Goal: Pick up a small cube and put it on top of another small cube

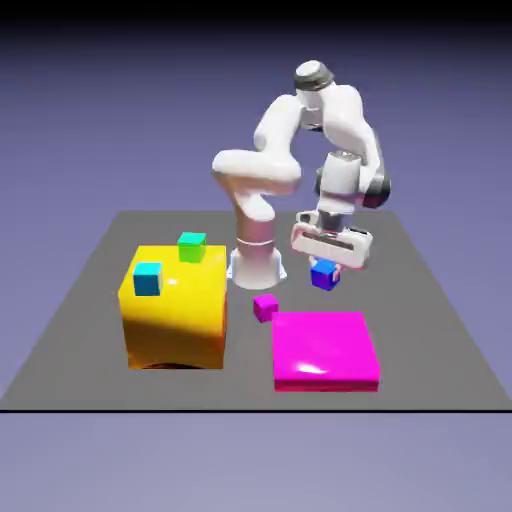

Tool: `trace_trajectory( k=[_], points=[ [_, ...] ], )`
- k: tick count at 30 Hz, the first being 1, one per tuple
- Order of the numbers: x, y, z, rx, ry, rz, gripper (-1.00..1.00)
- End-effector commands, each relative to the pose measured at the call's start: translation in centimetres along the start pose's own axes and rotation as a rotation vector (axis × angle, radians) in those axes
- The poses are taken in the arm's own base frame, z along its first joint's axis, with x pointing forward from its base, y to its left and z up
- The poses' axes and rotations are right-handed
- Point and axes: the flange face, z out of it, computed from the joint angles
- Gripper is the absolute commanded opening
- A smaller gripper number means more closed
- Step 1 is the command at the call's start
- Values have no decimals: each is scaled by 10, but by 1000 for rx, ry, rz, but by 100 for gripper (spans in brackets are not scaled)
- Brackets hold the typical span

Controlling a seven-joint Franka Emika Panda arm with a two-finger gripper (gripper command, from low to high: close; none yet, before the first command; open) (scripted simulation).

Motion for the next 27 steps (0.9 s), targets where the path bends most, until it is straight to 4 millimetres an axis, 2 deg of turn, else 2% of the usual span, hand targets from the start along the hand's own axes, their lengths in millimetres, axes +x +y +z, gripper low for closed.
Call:
trace_trajectory(
  k=[1,8,15,20,25,27],
  points=[
    [6,-5,-5,-10,10,37,-100],
    [60,-39,-41,-64,84,311,-100],
    [136,-59,-74,-102,189,610,-100],
    [201,-60,-94,-123,283,838,-100],
    [271,-47,-112,-141,394,1076,-100],
    [279,-45,-114,-142,407,1102,-100]
  ],
)
